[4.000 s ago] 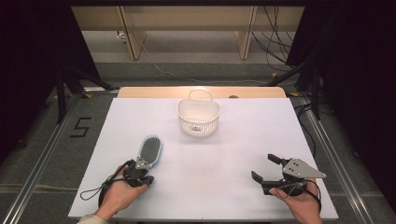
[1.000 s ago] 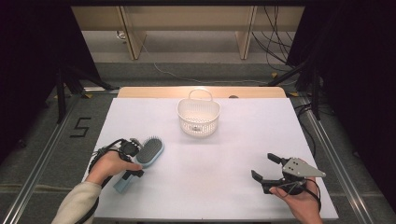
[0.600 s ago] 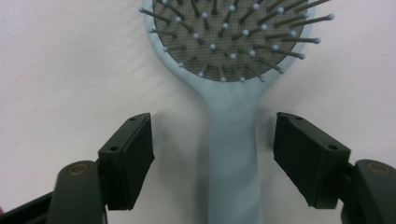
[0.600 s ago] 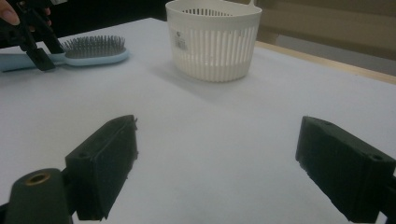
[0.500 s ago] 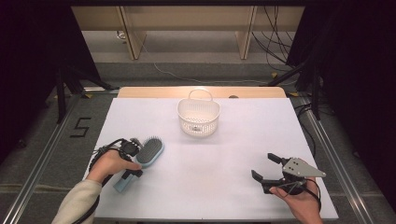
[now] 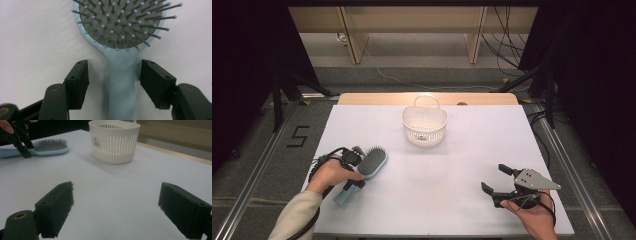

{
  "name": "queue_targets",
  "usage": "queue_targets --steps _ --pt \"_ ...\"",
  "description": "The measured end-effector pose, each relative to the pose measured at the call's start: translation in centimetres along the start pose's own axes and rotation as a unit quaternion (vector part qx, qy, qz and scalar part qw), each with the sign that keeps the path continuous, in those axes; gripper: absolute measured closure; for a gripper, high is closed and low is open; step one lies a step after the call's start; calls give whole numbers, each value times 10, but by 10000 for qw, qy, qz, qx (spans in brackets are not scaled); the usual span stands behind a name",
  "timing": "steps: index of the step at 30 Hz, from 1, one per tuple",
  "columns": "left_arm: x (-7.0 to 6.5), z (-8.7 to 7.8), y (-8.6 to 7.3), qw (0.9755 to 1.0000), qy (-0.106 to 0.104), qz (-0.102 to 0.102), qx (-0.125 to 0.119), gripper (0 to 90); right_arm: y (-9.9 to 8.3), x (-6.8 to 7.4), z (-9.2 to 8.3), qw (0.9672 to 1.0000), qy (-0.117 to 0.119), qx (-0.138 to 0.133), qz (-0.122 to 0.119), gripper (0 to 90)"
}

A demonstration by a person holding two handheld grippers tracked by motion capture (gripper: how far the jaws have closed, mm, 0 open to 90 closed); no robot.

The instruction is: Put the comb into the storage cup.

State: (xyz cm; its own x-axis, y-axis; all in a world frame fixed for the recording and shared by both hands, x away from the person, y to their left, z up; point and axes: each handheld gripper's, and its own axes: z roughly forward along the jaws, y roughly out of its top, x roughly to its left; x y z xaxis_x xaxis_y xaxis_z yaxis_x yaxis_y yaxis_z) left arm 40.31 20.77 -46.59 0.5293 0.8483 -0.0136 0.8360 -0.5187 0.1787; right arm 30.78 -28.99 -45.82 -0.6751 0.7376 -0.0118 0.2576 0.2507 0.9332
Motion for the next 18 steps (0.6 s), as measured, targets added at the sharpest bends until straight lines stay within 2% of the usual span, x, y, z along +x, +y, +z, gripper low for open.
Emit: queue_targets --steps 13,18 --pt "-2 -1 4 10000 5 -58 46 499 0 0 0 10000 5 9 -7 133" --pt "-4 -1 5 9999 5 -57 99 566 0 0 0 10000 6 13 -1 133"
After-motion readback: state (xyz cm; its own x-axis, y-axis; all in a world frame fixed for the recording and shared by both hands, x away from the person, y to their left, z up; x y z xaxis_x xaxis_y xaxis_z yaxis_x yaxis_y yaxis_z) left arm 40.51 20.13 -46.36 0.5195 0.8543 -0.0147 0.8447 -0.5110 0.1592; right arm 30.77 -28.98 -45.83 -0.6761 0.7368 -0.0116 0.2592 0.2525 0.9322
